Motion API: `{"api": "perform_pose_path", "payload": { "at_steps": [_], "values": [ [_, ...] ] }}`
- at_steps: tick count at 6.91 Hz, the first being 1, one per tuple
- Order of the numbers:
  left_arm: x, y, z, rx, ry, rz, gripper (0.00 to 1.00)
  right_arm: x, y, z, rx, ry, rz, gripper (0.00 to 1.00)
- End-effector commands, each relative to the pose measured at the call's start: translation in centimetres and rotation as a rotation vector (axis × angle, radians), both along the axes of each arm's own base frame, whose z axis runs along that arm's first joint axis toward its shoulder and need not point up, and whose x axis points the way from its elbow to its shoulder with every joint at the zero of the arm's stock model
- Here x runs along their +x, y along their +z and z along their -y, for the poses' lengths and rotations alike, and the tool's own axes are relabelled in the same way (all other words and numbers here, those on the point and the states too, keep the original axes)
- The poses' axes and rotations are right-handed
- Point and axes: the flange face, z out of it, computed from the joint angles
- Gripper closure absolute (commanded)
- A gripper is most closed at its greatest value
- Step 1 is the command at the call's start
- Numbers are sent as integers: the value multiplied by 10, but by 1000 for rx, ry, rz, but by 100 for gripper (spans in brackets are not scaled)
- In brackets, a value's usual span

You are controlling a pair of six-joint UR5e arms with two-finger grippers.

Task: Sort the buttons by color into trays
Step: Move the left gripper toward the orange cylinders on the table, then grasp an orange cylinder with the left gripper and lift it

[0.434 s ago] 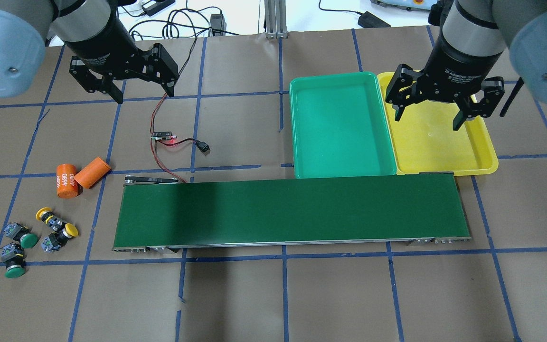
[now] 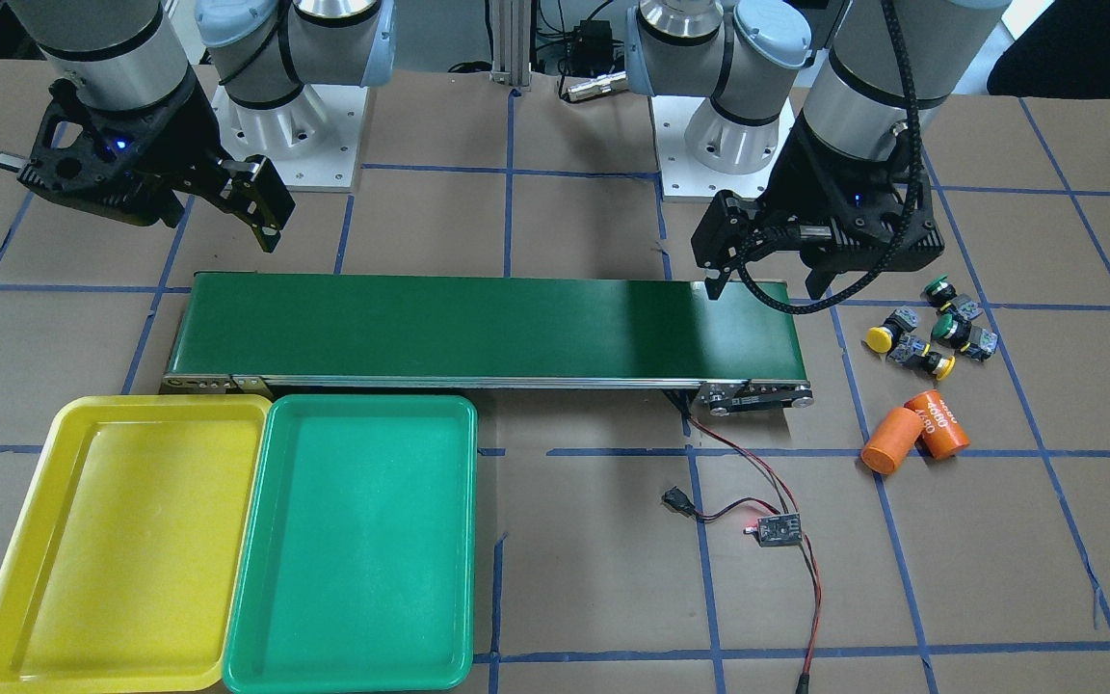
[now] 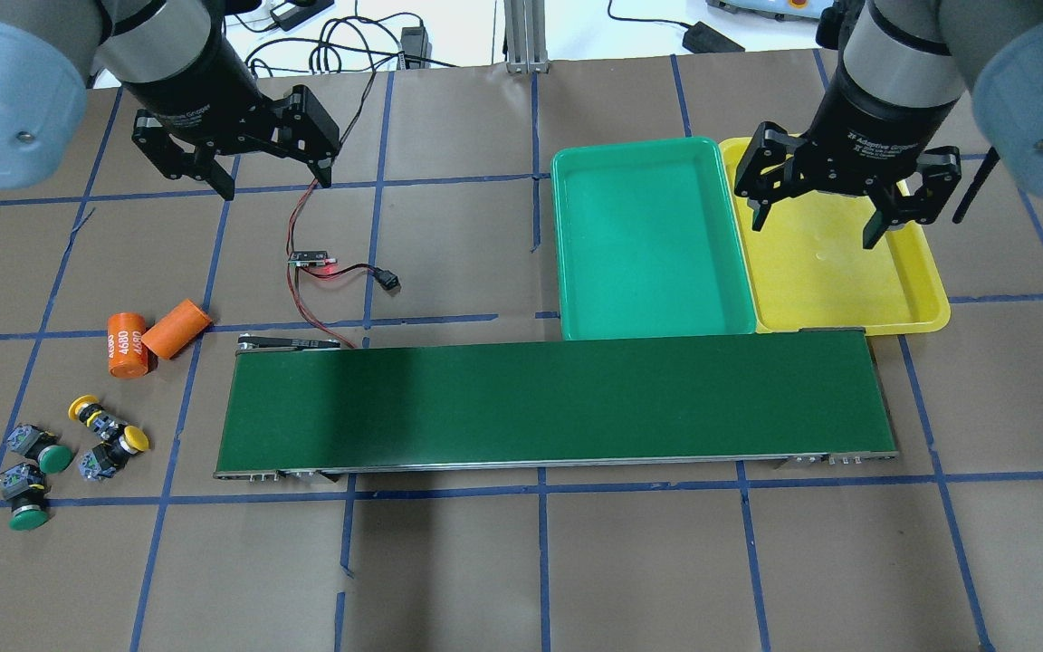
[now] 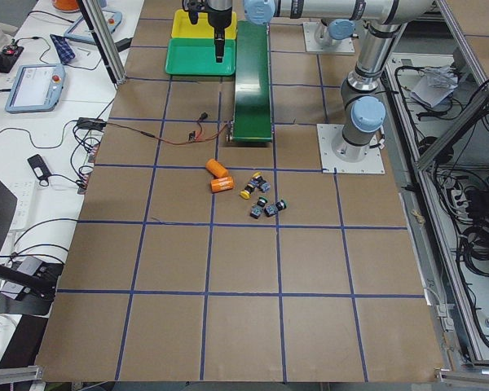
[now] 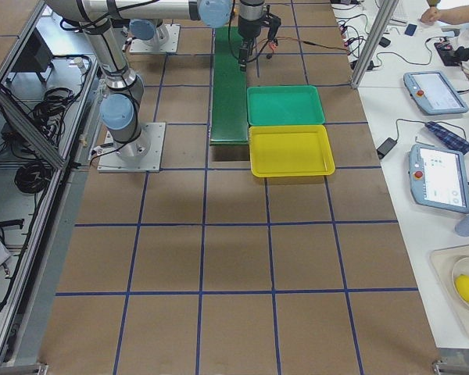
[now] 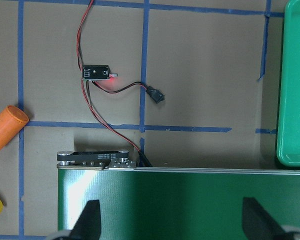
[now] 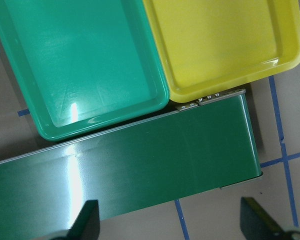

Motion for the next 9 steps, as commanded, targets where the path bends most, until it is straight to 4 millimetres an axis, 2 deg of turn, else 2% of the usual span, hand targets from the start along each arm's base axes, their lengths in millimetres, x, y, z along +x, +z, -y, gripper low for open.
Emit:
{"api": "perform_pose_path", "payload": {
  "at_steps": [1,2,3,4,5,6,7,9],
  "values": [
    [5,-1,1,3,-10,1,0,0,0,0,-4,0,2,0],
    [30,-1,6,4,-47,7,0,0,0,1,-5,-2,1,0],
    [70,-12,11,22,-47,9,0,0,1,0,-8,-2,1,0],
    [132,-29,13,32,-171,13,0,0,2,0,-10,-2,3,0],
    [200,-64,13,77,-250,-21,0,0,2,0,-10,-2,1,0],
    [238,-99,8,106,-325,-46,0,0,2,0,-10,-2,1,0],
    [251,-135,17,72,-424,-13,0,0,0,1,-7,-3,1,0],
    [254,-223,19,65,-627,-16,0,0,3,0,-13,-3,1,0]
  ]
}}
